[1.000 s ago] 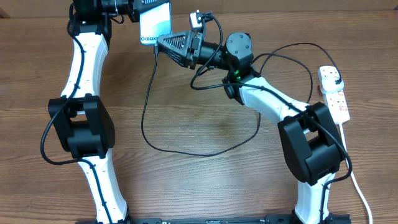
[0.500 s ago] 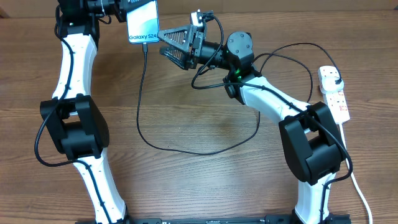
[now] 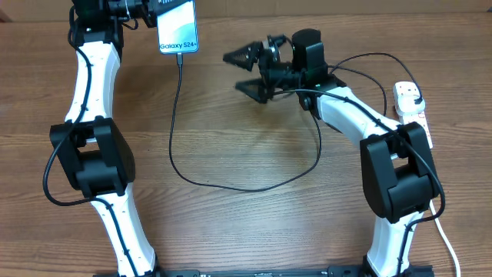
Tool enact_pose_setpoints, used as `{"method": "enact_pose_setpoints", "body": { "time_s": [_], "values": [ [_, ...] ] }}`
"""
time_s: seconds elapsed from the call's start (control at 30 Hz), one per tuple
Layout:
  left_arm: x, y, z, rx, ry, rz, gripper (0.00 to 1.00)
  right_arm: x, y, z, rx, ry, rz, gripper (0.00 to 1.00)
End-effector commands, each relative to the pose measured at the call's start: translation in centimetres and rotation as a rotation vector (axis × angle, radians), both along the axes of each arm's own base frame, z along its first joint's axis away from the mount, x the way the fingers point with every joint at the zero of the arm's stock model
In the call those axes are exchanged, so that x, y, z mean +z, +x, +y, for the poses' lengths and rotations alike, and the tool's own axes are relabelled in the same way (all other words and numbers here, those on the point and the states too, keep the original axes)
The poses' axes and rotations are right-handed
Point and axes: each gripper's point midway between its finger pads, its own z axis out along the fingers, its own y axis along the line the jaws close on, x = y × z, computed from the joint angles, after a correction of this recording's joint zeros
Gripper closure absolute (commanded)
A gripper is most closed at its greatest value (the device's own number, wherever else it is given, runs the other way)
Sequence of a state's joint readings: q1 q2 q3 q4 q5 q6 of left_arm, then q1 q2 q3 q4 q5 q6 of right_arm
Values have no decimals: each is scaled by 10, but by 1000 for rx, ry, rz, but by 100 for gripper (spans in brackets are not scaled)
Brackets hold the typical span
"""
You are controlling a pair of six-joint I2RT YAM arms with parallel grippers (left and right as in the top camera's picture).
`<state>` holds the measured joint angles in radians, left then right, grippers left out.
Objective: Plug charger to phone and switch on socket
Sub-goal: 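Open the right gripper and pull it back right from the phone, then lower the phone with the left gripper onto the table, cable attached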
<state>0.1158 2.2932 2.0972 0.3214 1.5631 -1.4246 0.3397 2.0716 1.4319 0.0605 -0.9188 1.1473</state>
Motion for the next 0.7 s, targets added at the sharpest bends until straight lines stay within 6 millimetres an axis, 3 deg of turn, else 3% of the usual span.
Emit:
{"method": "enact_pose_setpoints", "body": {
  "time_s": [0.0, 0.2, 0.3, 0.47, 0.67],
  "values": [
    [12, -6, 1, -14, 11, -77, 96, -20, -2, -11, 31, -98, -77, 3],
    [8, -5, 0, -15, 11, -80, 96, -78, -20, -44, -1, -388, 20, 5],
    [6, -5, 0, -15, 11, -83, 96, -91, -26, -63, -28, -517, 43, 5],
    [-3, -5, -2, -19, 11, -89, 96, -87, -29, -90, -102, -672, 48, 5],
    [-21, -11, -14, -39, 9, -91, 96, -59, -32, -111, -152, -766, -14, 5]
  ]
}}
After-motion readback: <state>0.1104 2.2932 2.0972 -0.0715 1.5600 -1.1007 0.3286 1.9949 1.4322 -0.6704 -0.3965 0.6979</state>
